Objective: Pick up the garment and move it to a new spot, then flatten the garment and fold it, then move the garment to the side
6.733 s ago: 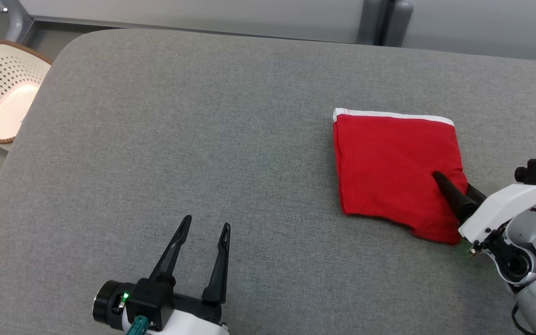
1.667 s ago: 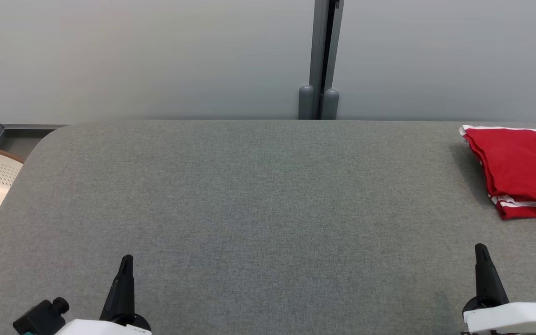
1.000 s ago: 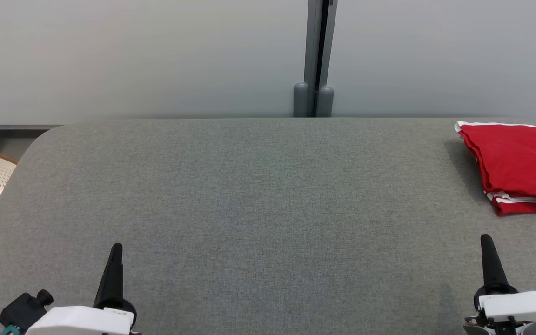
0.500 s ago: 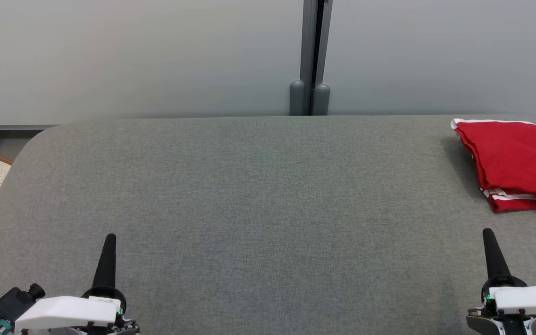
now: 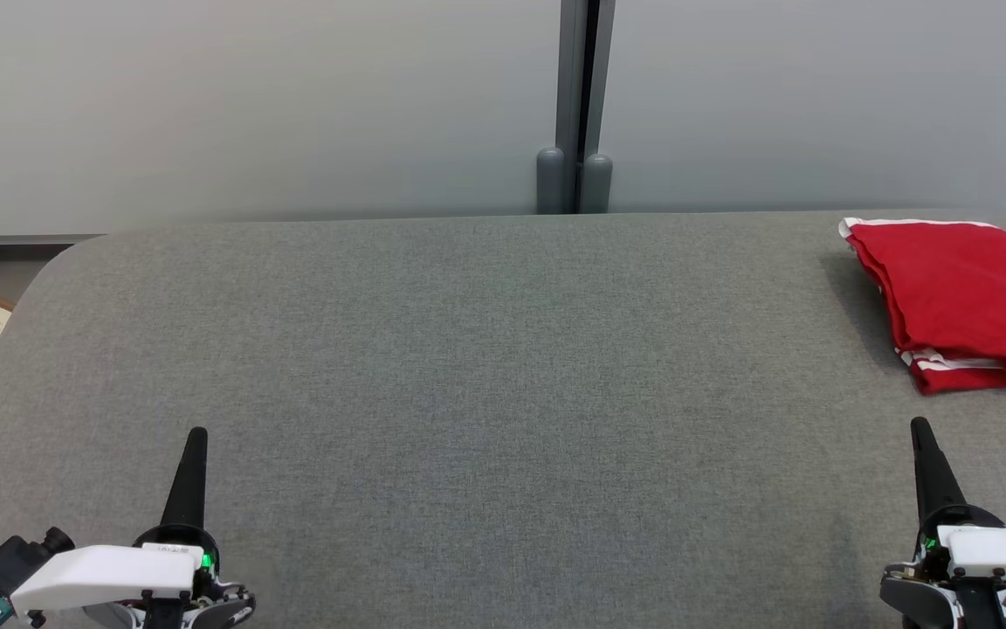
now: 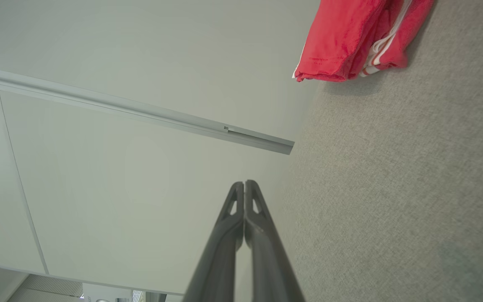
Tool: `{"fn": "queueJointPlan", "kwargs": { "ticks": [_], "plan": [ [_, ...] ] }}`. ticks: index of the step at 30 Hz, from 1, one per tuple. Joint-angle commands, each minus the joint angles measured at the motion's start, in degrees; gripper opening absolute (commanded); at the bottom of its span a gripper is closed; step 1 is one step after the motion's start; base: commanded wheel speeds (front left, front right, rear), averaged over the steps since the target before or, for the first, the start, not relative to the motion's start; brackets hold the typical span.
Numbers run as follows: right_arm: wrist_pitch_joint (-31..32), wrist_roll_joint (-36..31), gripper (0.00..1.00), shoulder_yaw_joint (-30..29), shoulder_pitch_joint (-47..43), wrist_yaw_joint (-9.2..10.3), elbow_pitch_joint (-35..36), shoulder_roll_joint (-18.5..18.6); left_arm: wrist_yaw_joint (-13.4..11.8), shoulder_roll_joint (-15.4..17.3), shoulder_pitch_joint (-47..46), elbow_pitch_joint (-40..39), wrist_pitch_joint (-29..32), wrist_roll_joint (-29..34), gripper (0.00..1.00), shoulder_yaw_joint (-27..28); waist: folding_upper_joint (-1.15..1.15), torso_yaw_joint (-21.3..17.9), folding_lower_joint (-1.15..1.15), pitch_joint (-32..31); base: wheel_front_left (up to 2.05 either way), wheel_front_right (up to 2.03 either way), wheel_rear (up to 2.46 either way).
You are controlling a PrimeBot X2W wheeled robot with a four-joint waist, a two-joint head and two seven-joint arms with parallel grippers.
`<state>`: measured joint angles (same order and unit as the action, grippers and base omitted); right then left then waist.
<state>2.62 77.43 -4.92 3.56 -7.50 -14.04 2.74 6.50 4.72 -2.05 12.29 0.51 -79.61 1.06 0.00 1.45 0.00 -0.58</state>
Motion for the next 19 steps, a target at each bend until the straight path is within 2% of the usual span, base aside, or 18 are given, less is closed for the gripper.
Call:
{"fn": "queueJointPlan", "kwargs": {
  "ticks": [1,19],
  "plan": [
    [0.54,1.16,0.00,-0.18,1.02,-0.01,0.26,0.32,0.40,0.32,-1.56,-0.06,0.24,-1.23,0.00,0.48,0.00,-0.03,0.00,0.02,0.00,0.00,0.00],
    [2.45,8.88,0.00,-1.07,2.15,0.00,0.15,0.33,0.79,0.15,-3.14,0.89,2.44,-8.74,0.00,1.97,0.00,-0.75,0.00,0.40,0.00,0.00,0.00]
  ]
}}
